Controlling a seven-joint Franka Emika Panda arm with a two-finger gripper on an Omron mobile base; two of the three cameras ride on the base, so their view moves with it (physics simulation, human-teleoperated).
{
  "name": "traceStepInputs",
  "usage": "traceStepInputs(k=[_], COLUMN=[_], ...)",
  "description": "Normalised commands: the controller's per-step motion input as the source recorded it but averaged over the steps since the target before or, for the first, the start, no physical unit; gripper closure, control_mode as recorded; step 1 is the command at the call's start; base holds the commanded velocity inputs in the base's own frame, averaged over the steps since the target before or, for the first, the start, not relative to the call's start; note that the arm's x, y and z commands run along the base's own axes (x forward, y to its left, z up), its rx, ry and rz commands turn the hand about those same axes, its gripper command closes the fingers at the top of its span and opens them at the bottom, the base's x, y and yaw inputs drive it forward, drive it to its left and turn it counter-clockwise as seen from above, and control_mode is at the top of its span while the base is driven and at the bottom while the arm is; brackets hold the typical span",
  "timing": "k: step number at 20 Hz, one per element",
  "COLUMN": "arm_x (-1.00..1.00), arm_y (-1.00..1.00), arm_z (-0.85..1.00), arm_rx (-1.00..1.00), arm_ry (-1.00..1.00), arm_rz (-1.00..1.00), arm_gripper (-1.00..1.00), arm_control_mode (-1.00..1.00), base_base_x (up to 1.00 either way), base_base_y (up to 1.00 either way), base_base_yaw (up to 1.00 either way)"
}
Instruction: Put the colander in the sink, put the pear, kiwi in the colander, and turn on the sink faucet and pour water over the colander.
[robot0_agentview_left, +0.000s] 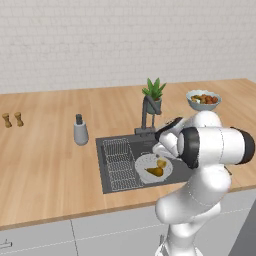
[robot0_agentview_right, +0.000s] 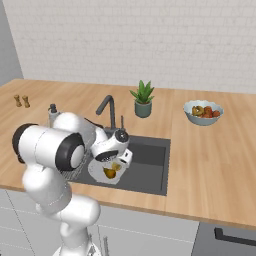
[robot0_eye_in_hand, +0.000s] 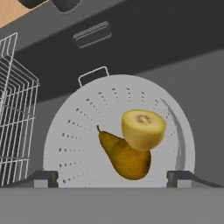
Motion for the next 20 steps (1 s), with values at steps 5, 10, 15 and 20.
traceStepInputs(k=[5,10,15,20], arm_x=[-0.45,-0.35,-0.42,-0.12], arm_y=[-0.28,-0.21,-0.17,-0.07], arm_z=[0.51,0.59,0.4,0.38], arm_rx=[0.0,0.0,-0.03,-0.06], arm_ry=[-0.06,-0.15,-0.38,-0.5], arm_rz=[0.0,0.12,0.34,0.41], arm_gripper=[-1.0,-1.0,-1.0,-1.0], arm_control_mode=[-1.0,-1.0,-1.0,-1.0], base_base_x=[0.0,0.0,0.0,0.0], base_base_y=[0.0,0.0,0.0,0.0], base_base_yaw=[0.0,0.0,0.0,0.0])
